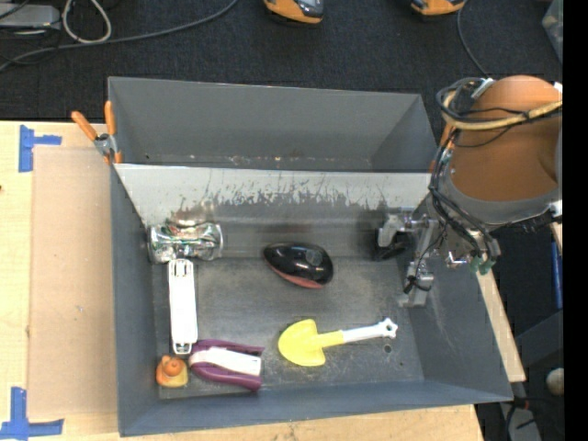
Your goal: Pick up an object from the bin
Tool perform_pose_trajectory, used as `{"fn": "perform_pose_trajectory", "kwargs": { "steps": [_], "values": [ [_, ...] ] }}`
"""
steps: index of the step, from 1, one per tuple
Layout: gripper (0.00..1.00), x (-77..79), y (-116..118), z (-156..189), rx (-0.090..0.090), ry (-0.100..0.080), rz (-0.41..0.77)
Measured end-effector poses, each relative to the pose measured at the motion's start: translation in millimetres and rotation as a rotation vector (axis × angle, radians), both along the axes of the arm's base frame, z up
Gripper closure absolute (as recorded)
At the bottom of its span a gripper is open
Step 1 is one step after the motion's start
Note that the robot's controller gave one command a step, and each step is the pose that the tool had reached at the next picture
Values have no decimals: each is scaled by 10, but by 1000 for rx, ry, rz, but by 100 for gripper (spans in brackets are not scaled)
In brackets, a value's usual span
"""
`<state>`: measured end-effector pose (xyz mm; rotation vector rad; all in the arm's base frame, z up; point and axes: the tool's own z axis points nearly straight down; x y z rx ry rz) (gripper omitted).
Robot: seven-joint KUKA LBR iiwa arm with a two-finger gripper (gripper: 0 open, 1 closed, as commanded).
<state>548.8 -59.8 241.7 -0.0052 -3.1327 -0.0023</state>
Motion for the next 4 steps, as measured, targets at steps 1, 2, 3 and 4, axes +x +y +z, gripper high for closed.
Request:
{"fn": "perform_pose_trajectory", "kwargs": {
  "steps": [1,2,3,4],
  "values": [
    [0,15,2,41,-1,-8,2],
    [0,-222,178,-786,-1,-10,71],
    [0,-589,365,-812,-2,-18,140],
    [0,-550,490,-1202,1,-1,177]
  ]
}}
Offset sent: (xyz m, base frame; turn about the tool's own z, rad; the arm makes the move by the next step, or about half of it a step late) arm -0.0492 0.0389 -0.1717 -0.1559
